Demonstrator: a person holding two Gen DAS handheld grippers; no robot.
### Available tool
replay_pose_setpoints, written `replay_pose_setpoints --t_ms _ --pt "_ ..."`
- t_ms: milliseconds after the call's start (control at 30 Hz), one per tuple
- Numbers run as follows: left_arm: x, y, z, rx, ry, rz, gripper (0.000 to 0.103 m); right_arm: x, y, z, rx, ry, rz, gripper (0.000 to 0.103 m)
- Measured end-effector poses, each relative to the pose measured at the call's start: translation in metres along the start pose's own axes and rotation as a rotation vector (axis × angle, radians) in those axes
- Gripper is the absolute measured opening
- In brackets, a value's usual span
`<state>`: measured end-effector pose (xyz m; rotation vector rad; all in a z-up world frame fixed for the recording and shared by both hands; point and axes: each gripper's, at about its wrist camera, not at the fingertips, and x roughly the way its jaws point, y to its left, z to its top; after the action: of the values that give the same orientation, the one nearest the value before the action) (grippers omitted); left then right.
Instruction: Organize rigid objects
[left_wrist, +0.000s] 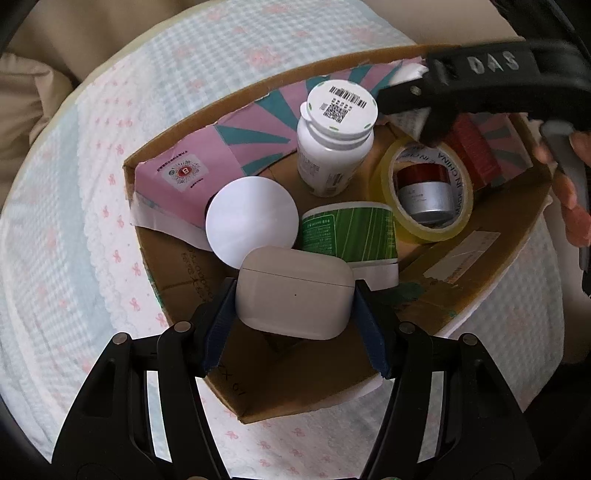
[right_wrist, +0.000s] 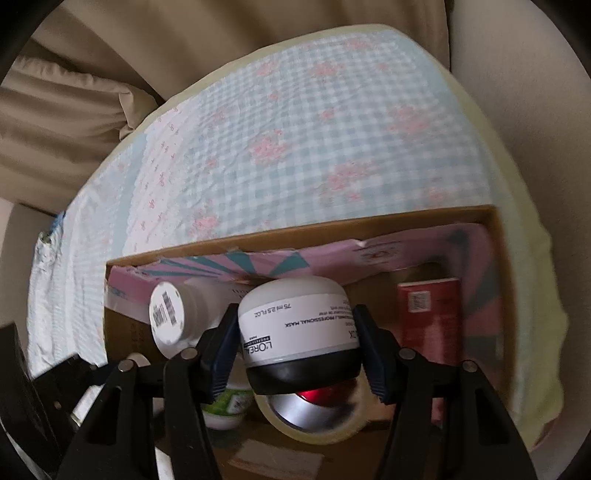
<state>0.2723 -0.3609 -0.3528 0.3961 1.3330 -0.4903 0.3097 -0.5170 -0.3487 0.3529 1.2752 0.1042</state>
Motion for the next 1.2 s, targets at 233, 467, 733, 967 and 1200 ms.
replay_pose_setpoints --t_ms 233,467,733,967,1200 --pt "-0.016 -0.009 -0.009 0.034 -0.040 0.027 0.103 0.012 -0.001 0.008 0.040 0.064 0.021 0.103" --pt "-0.019 -0.003 -0.017 0.002 -0.034 0.005 0.103 -0.012 -0.003 -0.010 0.026 0.031 -0.018 0.103" --pt "-0.038 -0.003 -0.014 -0.010 -0.057 -0.015 0.103 -0.026 0.000 -0.019 0.048 0.025 -0.023 0.103" --pt "-0.072 0.005 -0.021 -0.053 -0.116 -0.014 0.103 -0.053 0.017 -0.024 0.037 -0.004 -0.034 0.103" --pt "-0.142 0.029 -0.043 -0.139 -0.216 0.006 0.103 -0.100 0.054 -0.031 -0.009 -0.062 -0.056 0.103"
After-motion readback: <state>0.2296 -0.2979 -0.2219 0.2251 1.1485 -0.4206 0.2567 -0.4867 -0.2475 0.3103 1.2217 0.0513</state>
